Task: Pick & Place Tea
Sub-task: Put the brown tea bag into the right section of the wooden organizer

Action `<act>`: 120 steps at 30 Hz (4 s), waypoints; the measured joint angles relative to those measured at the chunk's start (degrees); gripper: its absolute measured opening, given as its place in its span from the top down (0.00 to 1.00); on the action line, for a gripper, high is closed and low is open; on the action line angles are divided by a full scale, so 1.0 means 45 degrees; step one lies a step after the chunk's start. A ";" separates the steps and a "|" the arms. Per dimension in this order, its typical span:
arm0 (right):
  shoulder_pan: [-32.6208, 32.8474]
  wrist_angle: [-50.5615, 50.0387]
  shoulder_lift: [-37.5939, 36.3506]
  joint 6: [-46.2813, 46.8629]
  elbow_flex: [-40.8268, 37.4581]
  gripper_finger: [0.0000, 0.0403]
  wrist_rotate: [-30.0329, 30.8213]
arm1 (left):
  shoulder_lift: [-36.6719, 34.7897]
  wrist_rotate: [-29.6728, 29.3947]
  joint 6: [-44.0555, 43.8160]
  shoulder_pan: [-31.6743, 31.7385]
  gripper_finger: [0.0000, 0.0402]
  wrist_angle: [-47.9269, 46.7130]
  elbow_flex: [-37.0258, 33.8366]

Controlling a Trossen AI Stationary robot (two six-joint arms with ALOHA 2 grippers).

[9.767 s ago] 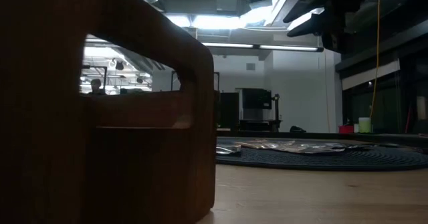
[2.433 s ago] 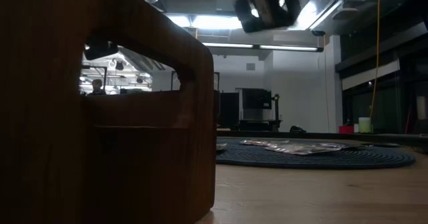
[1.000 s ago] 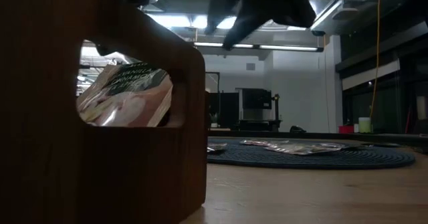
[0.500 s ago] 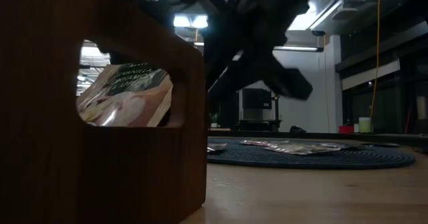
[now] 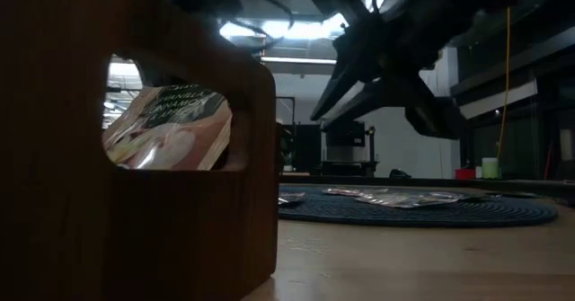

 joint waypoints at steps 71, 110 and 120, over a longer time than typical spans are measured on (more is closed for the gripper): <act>-0.1773 0.2585 0.2188 0.0272 -0.0614 0.98 -0.1072 | 0.1486 0.0741 -0.0382 0.0869 0.98 0.1085 -0.0024; -0.1712 -0.7237 0.2164 -0.6382 0.8464 1.00 -0.6445 | -0.6684 0.1370 0.1105 0.0830 0.99 -0.6473 -0.0034; -0.1216 -0.9051 0.2465 -0.7582 1.0456 1.00 -0.7429 | -0.6732 0.1447 0.0768 0.0758 0.99 -0.7178 -0.0029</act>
